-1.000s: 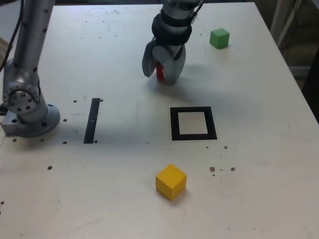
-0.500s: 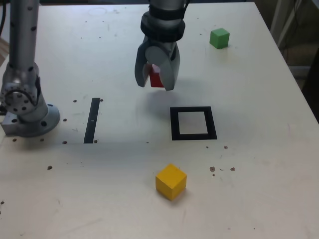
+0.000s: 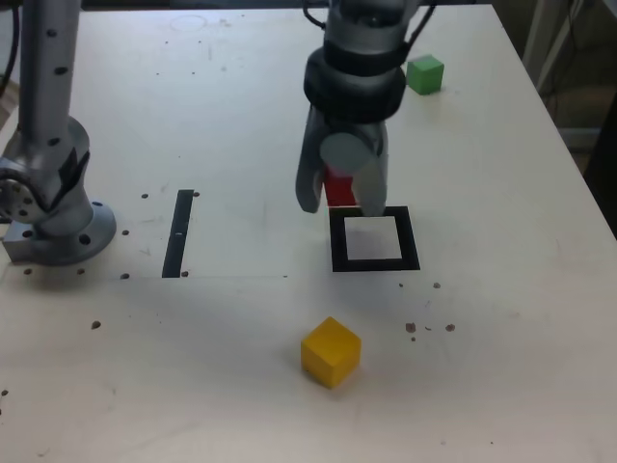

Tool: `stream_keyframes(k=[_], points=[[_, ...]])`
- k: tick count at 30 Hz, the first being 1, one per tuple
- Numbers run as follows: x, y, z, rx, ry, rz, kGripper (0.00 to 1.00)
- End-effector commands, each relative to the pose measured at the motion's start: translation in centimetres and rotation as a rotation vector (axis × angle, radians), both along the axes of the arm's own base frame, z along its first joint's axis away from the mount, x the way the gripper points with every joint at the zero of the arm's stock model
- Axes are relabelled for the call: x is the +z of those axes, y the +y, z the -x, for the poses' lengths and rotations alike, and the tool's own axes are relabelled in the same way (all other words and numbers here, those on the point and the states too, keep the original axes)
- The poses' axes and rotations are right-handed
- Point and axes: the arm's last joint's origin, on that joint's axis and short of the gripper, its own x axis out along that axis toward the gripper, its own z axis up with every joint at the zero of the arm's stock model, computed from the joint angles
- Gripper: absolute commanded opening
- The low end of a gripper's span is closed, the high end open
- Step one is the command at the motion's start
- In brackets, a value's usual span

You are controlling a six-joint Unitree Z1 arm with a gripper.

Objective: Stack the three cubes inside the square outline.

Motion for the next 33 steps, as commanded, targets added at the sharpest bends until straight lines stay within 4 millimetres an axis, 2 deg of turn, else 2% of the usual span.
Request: stream_keyframes(k=[1,5,16,33], points=[[-1.0,-1.1,-1.1,-0.011,0.019,-0.005,0.24],[-2.2,-1.7,-2.2,-0.015,0.042,-0.013,0.24],[-3.8,-1.7,-3.0,-0.01,0.076,-0.025,0.24],[-4.6,-1.0,-3.8,-0.037,0.079,-0.02,0.25]])
